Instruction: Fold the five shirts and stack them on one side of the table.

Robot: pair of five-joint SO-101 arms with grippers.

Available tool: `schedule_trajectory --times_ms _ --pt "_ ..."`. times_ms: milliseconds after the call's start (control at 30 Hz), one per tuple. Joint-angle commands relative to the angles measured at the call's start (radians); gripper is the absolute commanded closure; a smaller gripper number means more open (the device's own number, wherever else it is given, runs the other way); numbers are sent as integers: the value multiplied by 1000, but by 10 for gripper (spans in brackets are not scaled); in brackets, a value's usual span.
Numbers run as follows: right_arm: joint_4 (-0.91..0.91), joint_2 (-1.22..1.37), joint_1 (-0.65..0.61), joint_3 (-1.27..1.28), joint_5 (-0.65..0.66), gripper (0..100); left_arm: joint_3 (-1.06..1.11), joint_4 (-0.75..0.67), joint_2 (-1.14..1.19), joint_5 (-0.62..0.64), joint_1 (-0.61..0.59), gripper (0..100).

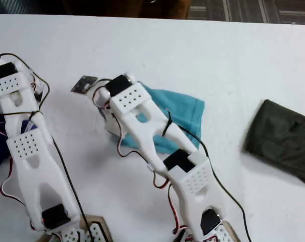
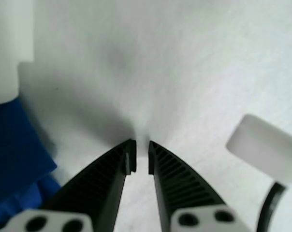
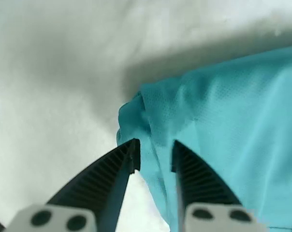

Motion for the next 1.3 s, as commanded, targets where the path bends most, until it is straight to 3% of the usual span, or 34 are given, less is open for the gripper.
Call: schedule_trajectory --times_ms 0,633,833,1267 --pt "-7 -7 7 -37 26 842 -30 -9 -12 -2 -3 928" --pt "39 180 33 -172 26 859 -30 -8 -14 -2 -6 928" --pt "59 174 33 -176 21 985 -30 -8 -14 -2 -6 928" --pt "99 173 -45 -192 20 973 -30 -9 -14 -2 -6 928"
